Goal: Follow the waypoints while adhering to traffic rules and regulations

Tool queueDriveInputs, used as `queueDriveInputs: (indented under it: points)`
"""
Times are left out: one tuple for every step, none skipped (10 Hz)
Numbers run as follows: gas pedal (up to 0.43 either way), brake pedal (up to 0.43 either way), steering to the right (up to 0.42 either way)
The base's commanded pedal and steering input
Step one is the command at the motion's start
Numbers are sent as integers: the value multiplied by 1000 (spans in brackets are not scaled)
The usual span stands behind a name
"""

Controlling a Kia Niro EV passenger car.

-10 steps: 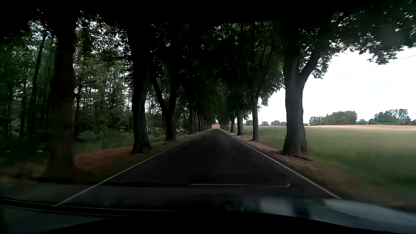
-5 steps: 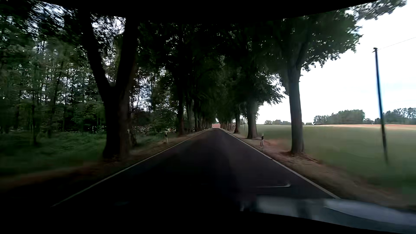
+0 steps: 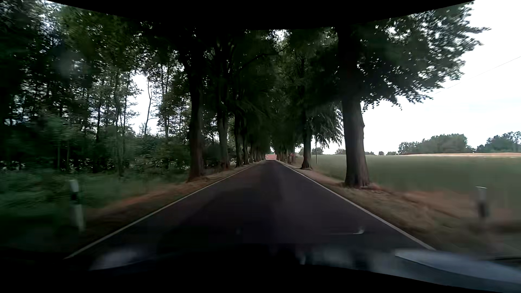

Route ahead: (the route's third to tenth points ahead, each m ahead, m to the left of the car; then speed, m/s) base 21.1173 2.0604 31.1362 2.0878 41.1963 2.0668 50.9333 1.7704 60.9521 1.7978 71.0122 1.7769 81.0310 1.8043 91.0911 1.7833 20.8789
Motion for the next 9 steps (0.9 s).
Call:
queueDriveInputs:
  points:
    - [0, 171, -1]
    - [0, 183, -1]
    - [0, 177, -1]
    - [0, 177, -1]
    - [0, 171, -1]
    - [0, 177, -1]
    - [0, 177, -1]
    - [0, 177, 0]
    - [0, 177, 1]
